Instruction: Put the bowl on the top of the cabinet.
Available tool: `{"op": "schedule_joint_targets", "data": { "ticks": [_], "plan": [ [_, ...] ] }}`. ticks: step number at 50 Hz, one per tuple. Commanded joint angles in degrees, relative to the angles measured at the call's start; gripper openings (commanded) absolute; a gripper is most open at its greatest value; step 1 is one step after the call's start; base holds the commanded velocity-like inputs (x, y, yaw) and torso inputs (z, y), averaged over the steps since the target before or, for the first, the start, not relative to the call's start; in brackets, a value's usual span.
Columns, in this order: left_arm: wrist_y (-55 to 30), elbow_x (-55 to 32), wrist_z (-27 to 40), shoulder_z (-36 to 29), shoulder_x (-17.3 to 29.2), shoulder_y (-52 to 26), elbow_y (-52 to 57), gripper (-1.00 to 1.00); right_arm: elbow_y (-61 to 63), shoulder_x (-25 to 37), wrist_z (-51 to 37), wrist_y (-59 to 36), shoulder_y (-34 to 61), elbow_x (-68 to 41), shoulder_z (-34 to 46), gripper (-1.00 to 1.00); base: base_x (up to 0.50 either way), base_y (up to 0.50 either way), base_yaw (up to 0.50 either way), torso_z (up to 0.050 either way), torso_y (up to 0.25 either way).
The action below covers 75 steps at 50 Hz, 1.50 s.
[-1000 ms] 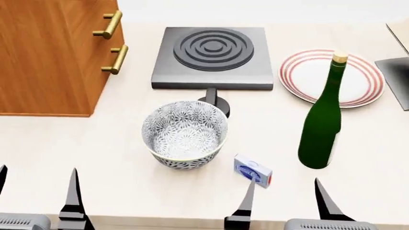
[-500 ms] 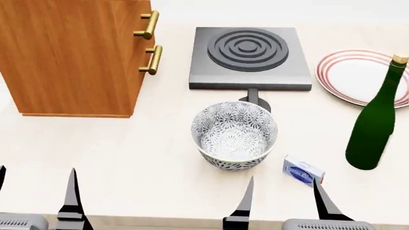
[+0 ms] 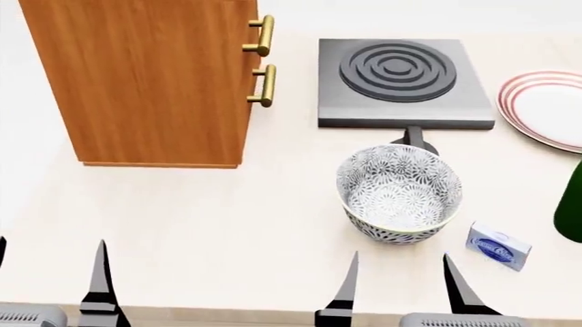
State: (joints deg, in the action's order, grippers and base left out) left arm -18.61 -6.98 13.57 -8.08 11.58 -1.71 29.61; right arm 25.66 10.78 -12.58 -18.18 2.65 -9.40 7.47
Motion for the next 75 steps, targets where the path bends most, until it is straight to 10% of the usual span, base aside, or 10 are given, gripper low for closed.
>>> {"op": "schedule_joint_targets", "data": {
  "ticks": [1, 75],
  "plan": [
    [0.28, -0.67, 0.74, -0.35, 0.58, -0.01, -0.19, 1.0, 0.04, 0.48, -0.54, 0.37, -0.03, -1.17, -0.04, 1.0, 0.0, 0.07, 0.0, 0.0, 0.0],
    [2.1, -2.91, 3.32, -1.82, 2.81, 0.31, -1.01, 1.0, -0.04, 3.24, -3.53, 2.69, -0.57, -2.19, 3.38, 1.0, 0.07, 0.15, 0.0, 0.0, 0.0]
  ]
}}
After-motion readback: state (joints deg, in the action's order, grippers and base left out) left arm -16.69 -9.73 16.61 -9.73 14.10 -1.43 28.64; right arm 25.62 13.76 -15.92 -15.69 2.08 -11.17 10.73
